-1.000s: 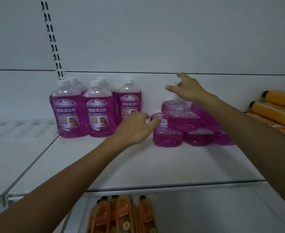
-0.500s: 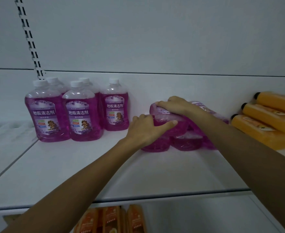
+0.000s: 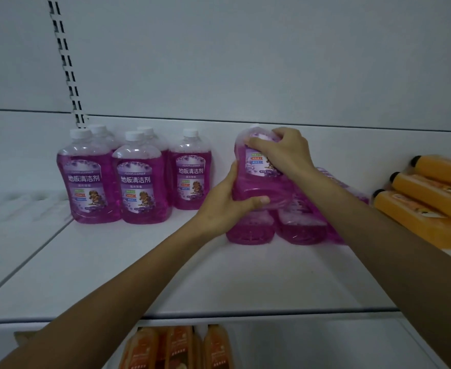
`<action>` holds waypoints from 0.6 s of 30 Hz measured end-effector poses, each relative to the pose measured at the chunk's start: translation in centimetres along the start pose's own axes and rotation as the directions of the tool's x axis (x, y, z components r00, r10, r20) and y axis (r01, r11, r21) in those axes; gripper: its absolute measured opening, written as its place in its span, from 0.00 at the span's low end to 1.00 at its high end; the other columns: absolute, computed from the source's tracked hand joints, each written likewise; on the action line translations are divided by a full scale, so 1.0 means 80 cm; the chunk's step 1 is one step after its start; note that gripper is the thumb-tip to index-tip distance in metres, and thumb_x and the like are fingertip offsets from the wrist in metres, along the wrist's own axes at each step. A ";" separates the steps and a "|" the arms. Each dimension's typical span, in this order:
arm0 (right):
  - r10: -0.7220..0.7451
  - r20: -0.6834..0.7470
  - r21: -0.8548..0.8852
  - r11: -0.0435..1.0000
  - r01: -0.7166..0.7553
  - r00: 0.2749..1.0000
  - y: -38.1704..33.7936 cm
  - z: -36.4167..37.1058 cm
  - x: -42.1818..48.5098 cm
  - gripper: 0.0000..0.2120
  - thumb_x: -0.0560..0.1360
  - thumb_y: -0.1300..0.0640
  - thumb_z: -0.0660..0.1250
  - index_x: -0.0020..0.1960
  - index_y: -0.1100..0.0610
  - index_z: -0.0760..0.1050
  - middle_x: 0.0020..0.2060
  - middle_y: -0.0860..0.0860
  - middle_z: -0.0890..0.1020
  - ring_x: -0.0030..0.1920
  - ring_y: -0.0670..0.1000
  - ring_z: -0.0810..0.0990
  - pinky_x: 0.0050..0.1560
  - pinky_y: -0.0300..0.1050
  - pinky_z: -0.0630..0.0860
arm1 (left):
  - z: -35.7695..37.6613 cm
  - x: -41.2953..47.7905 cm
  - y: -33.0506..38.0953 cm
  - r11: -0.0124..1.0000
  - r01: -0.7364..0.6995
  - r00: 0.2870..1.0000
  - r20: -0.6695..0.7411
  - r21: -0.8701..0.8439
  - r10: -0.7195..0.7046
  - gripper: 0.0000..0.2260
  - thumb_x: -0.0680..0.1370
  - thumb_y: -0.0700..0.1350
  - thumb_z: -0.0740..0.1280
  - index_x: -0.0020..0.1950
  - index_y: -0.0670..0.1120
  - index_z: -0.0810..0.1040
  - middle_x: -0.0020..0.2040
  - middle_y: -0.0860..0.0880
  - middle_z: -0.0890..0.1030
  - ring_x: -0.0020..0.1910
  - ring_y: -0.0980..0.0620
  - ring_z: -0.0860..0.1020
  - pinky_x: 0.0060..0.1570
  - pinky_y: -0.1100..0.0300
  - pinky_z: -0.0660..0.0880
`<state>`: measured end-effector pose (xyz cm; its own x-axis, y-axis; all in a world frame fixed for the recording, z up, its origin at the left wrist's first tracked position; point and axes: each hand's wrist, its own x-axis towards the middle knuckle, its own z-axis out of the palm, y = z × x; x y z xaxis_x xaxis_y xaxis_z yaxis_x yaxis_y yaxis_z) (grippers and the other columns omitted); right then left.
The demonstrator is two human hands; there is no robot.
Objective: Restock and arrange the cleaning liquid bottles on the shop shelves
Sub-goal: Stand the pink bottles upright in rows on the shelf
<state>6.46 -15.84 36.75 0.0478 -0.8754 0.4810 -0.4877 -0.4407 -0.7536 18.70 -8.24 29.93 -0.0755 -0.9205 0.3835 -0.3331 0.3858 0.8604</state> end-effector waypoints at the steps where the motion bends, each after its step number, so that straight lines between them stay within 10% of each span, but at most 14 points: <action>1: -0.020 -0.013 0.030 0.999 0.021 1.000 -0.009 0.000 -0.004 0.17 0.68 0.43 0.72 0.41 0.58 0.76 0.34 0.48 0.78 0.34 0.46 0.76 0.28 0.32 0.68 | -0.006 -0.003 0.003 0.999 -0.021 1.000 0.004 -0.045 0.021 0.34 0.72 0.46 0.71 0.74 0.54 0.59 0.59 0.52 0.80 0.55 0.57 0.80 0.56 0.59 0.76; 8: -0.174 0.058 0.176 0.971 0.162 0.983 -0.052 0.022 -0.033 0.35 0.67 0.48 0.76 0.70 0.48 0.67 0.61 0.47 0.74 0.56 0.45 0.75 0.56 0.38 0.74 | -0.026 -0.041 0.013 0.994 -0.047 0.987 -0.157 -0.100 0.031 0.32 0.73 0.48 0.70 0.73 0.55 0.59 0.58 0.58 0.77 0.53 0.64 0.78 0.53 0.66 0.77; 18: -0.332 0.433 0.143 0.943 0.300 0.838 -0.037 0.039 -0.057 0.51 0.62 0.52 0.80 0.75 0.40 0.53 0.70 0.48 0.69 0.69 0.46 0.68 0.69 0.46 0.68 | -0.067 -0.088 -0.034 0.996 0.056 0.998 -0.026 0.069 -0.054 0.46 0.75 0.39 0.68 0.74 0.56 0.34 0.66 0.61 0.65 0.61 0.68 0.71 0.60 0.72 0.69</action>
<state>10.45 -11.12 35.39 0.5792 -0.6732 0.4597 -0.3209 -0.7067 -0.6305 25.19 -2.48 26.72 -0.0329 -0.9381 0.3448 -0.4011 0.3284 0.8552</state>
